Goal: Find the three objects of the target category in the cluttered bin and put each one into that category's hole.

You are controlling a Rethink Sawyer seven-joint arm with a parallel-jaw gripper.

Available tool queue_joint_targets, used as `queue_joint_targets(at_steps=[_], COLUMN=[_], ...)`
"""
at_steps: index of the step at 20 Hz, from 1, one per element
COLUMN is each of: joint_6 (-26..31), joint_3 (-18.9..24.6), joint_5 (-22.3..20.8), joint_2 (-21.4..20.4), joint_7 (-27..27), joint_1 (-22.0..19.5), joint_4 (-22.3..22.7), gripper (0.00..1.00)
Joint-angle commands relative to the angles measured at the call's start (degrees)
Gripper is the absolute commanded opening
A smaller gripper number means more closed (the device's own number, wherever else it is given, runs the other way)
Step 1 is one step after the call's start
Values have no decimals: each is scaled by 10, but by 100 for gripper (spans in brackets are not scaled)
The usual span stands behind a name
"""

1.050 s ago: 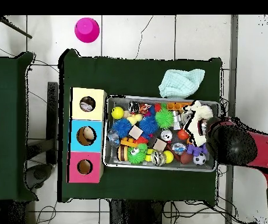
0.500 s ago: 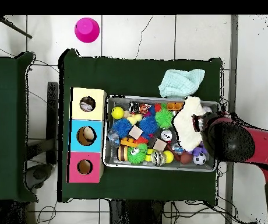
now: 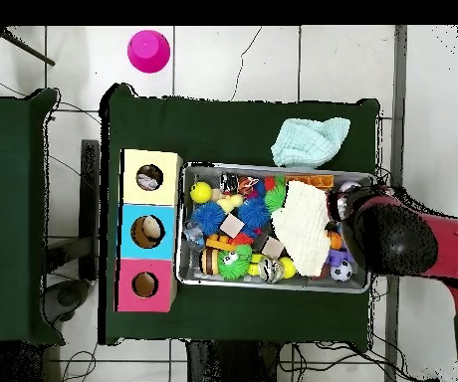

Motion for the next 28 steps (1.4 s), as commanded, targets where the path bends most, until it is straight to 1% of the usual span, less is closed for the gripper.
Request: queue_joint_targets(at_steps=[1, 4, 9, 13, 16, 19, 21, 23, 25, 26, 27, 28], joint_6=[157, 154, 130, 100, 72, 39, 18, -16, -63, -82, -97, -113], joint_3=[-9, -18, -29, -33, -34, -24, -34, -49, -77, -88, -104, -118], joint_5=[89, 134, 207, 237, 240, 233, 220, 199, 178, 170, 163, 157], joint_2=[-33, -42, -55, -62, -51, -27, -6, 33, 75, 97, 114, 131], joint_7=[45, 81, 116, 110, 96, 65, 77, 96, 129, 133, 145, 145], joint_1=[30, 34, 38, 44, 44, 28, 38, 62, 100, 111, 135, 145], joint_4=[98, 131, 182, 209, 214, 213, 203, 179, 152, 137, 123, 111], gripper=[100, 100, 100, 100, 100, 100, 100, 100, 100, 100, 100, 100])
